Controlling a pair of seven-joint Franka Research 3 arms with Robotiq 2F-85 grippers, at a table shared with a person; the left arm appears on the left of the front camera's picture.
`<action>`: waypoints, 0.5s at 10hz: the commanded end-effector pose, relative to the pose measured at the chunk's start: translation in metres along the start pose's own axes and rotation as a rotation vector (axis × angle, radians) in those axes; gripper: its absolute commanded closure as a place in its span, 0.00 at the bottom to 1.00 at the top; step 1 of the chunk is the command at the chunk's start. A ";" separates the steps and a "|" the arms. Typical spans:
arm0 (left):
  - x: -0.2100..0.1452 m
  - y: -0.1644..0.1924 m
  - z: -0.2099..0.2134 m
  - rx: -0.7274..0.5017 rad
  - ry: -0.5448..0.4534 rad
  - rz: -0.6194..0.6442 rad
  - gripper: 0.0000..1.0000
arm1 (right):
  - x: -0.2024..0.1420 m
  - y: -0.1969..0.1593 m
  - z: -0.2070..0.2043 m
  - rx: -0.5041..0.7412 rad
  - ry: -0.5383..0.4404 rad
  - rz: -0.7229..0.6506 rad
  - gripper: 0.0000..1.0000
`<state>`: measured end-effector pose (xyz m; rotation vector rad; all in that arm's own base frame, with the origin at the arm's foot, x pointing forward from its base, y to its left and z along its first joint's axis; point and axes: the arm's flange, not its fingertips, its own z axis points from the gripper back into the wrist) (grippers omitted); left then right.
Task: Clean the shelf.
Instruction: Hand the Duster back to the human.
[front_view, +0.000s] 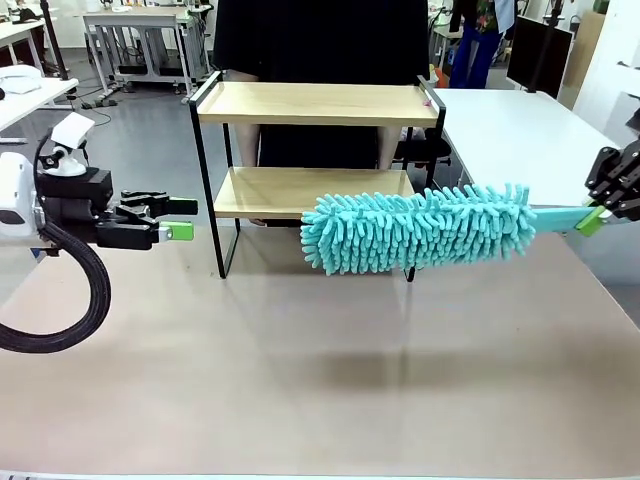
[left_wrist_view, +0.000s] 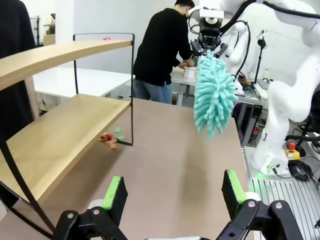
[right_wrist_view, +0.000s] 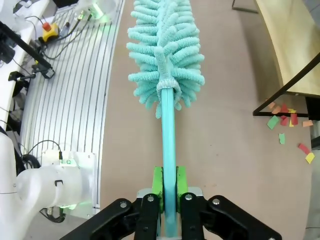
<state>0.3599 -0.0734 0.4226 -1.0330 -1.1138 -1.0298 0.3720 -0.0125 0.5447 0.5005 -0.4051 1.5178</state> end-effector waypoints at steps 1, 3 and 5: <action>0.006 0.001 0.004 0.019 -0.024 -0.006 0.00 | -0.001 0.002 0.001 -0.001 -0.003 0.010 0.87; 0.006 0.001 0.004 0.019 -0.024 -0.006 0.00 | -0.001 0.002 0.001 -0.001 -0.003 0.010 0.87; 0.002 0.001 0.003 0.008 -0.007 -0.003 0.00 | -0.001 0.002 0.001 -0.001 -0.003 0.010 0.87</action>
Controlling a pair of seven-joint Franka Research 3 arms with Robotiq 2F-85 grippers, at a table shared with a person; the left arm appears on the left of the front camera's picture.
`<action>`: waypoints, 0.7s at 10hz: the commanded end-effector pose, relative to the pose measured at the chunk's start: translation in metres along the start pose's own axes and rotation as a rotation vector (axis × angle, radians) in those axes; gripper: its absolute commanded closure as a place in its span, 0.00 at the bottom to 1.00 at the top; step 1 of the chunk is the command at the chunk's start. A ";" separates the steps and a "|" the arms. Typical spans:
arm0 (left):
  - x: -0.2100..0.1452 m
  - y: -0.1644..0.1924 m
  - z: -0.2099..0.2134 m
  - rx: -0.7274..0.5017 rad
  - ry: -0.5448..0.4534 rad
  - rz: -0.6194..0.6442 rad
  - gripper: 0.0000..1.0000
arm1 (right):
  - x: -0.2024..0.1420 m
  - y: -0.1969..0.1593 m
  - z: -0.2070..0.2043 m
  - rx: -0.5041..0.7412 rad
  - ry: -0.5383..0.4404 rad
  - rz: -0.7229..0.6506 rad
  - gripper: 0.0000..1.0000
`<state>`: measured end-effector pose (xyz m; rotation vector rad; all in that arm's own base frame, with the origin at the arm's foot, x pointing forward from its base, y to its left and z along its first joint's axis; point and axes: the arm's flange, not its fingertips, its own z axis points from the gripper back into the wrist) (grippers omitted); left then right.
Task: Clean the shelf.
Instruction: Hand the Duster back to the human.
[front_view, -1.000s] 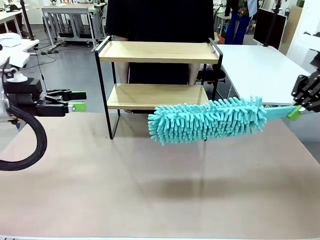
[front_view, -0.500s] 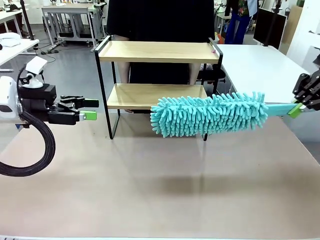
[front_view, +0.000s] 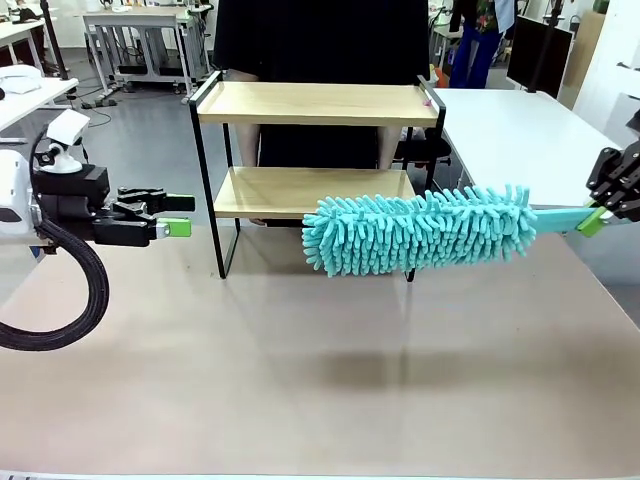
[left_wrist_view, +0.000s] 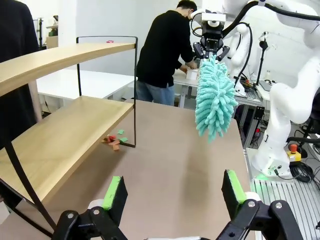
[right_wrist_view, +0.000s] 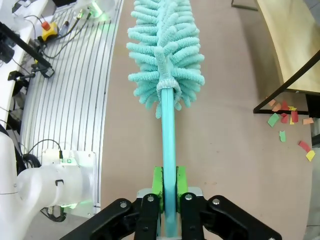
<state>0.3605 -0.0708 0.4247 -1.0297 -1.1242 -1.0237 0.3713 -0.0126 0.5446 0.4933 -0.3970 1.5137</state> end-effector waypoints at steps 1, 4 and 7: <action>0.000 -0.003 -0.009 -0.007 -0.091 0.013 0.00 | -0.001 0.001 0.001 0.000 -0.012 0.016 0.87; -0.009 -0.015 -0.029 -0.088 -0.102 -0.011 0.00 | -0.001 0.001 0.001 0.000 -0.012 0.016 0.87; -0.023 -0.015 -0.075 -0.146 -0.089 0.007 0.00 | -0.001 0.001 0.001 0.000 -0.012 0.016 0.87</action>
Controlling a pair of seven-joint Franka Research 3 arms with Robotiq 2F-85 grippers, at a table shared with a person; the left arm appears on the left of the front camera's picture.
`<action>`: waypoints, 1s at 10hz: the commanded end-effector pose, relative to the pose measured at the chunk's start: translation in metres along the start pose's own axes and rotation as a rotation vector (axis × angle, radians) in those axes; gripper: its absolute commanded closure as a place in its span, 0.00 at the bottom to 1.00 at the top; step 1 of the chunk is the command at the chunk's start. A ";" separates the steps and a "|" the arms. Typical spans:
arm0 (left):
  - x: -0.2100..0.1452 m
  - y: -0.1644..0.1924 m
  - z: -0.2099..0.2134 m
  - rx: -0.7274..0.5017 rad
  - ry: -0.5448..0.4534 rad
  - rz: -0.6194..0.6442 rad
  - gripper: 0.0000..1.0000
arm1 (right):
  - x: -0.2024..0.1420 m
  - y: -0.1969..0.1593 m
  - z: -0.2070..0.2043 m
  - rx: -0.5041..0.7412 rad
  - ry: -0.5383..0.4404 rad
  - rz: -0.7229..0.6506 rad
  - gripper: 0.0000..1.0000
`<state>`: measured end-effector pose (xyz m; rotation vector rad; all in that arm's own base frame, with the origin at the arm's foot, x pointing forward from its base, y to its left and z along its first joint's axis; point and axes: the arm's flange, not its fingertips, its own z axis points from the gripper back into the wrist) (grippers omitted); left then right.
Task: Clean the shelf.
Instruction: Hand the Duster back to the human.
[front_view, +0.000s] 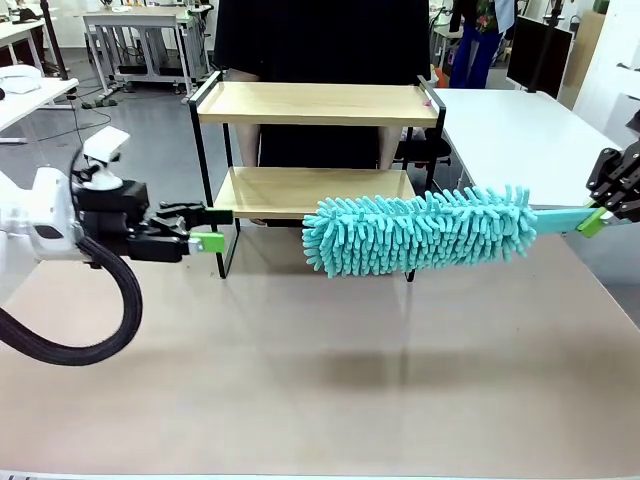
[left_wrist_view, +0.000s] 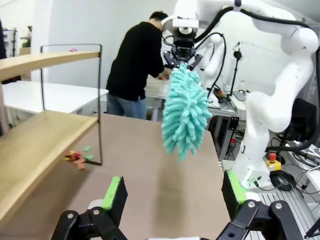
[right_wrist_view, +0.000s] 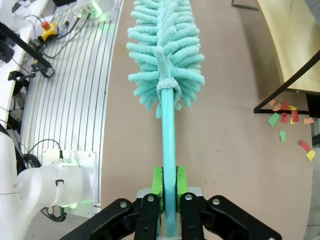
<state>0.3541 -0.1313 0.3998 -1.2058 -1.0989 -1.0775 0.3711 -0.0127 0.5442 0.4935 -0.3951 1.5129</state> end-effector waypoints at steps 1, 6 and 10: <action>-0.008 0.005 -0.030 0.008 -0.035 -0.040 0.00 | -0.001 0.001 0.002 -0.001 -0.013 0.018 0.87; -0.011 -0.003 -0.090 -0.158 -0.098 -0.088 0.00 | -0.001 0.001 0.002 -0.001 -0.013 0.018 0.87; -0.006 -0.004 -0.137 -0.215 -0.096 -0.062 0.00 | -0.001 0.001 0.002 -0.001 -0.013 0.018 0.87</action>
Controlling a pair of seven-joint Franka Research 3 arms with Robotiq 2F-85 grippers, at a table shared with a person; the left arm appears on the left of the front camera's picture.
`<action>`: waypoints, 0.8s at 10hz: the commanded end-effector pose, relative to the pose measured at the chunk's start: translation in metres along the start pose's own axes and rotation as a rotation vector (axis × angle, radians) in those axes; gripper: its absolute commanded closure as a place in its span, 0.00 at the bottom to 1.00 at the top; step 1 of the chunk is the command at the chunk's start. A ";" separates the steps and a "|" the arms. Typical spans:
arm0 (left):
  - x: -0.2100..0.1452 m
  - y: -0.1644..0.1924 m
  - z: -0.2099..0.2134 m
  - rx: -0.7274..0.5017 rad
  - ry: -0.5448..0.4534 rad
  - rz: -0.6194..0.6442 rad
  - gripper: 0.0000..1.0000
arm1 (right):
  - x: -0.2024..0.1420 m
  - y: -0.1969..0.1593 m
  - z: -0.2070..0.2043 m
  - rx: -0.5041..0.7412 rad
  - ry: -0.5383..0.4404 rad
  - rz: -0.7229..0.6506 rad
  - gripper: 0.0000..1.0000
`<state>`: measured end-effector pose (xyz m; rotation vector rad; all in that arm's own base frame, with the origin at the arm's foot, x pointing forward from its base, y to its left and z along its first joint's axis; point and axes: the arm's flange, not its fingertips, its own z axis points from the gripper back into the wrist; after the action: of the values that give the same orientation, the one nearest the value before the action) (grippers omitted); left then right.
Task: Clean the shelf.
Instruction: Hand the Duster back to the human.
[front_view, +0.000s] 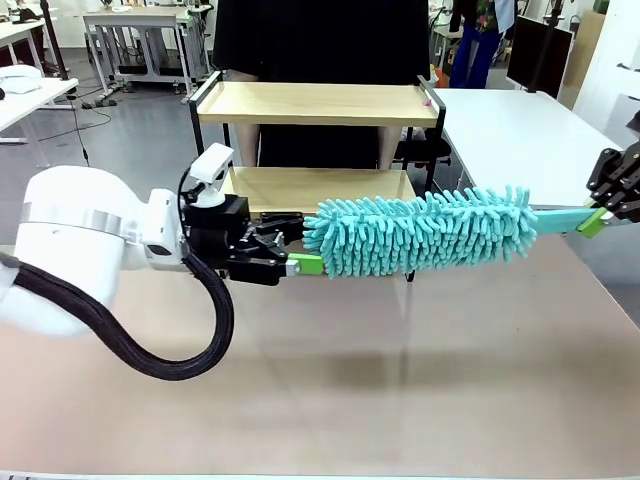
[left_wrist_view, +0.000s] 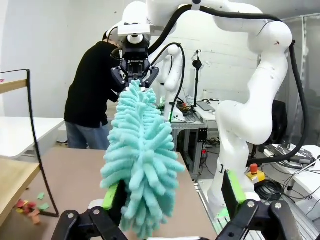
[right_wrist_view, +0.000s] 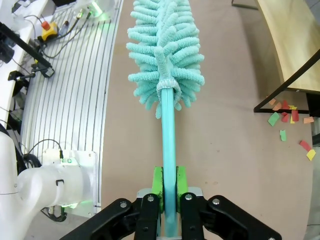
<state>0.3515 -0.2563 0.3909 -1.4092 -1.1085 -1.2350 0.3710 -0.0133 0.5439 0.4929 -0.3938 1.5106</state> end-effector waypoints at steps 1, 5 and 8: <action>-0.004 0.008 -0.022 0.000 -0.021 0.016 0.00 | 0.000 0.001 0.002 0.000 -0.014 0.020 0.87; -0.004 0.003 -0.063 -0.042 -0.047 0.024 0.00 | 0.000 0.001 0.002 0.000 -0.014 0.020 0.87; -0.011 -0.001 -0.076 -0.060 -0.045 0.033 0.00 | 0.000 0.001 0.002 0.000 -0.014 0.020 0.87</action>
<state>0.3393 -0.3149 0.3836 -1.4950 -1.0589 -1.2318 0.3703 -0.0218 0.5434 0.4818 -0.3937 1.5038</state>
